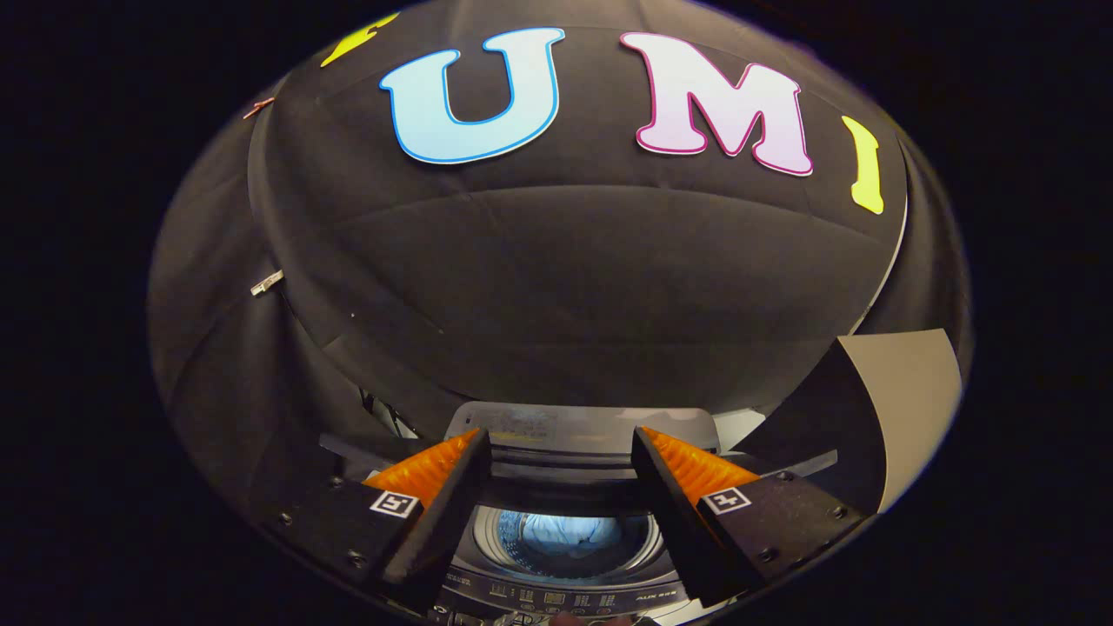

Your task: Put the clothes into the washing machine and then close the washing machine lid.

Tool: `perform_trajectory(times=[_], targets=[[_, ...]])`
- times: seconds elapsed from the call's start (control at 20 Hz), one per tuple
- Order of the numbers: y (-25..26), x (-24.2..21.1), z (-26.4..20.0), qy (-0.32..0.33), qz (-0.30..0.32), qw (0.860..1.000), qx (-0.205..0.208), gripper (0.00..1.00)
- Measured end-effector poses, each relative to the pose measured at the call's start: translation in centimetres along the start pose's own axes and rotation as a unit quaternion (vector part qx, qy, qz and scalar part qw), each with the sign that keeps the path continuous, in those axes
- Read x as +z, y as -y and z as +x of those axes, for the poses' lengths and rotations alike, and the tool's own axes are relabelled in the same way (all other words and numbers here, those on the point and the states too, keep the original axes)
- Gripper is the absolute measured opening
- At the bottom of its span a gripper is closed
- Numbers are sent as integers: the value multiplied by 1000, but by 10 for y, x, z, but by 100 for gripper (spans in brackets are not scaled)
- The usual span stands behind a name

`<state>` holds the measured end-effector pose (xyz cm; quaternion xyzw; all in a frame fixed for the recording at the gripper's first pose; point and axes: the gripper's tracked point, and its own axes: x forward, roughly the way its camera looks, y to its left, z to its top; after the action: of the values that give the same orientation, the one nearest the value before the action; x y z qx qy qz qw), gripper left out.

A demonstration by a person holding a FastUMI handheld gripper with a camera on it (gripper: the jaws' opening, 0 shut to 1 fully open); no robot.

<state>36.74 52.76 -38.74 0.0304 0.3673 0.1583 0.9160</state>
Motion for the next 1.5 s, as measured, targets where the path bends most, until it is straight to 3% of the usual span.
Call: perform_trajectory(times=[0.3, 0.85, 1.15, 1.5], targets=[[0, -26, -10, -7, -17, 1000, -4, 100], [19, -112, -13, -90, -5, 996, -23, 100], [20, -112, -25, -97, -8, 995, -17, 100], [22, -69, -53, -51, -12, 999, -12, 100]])
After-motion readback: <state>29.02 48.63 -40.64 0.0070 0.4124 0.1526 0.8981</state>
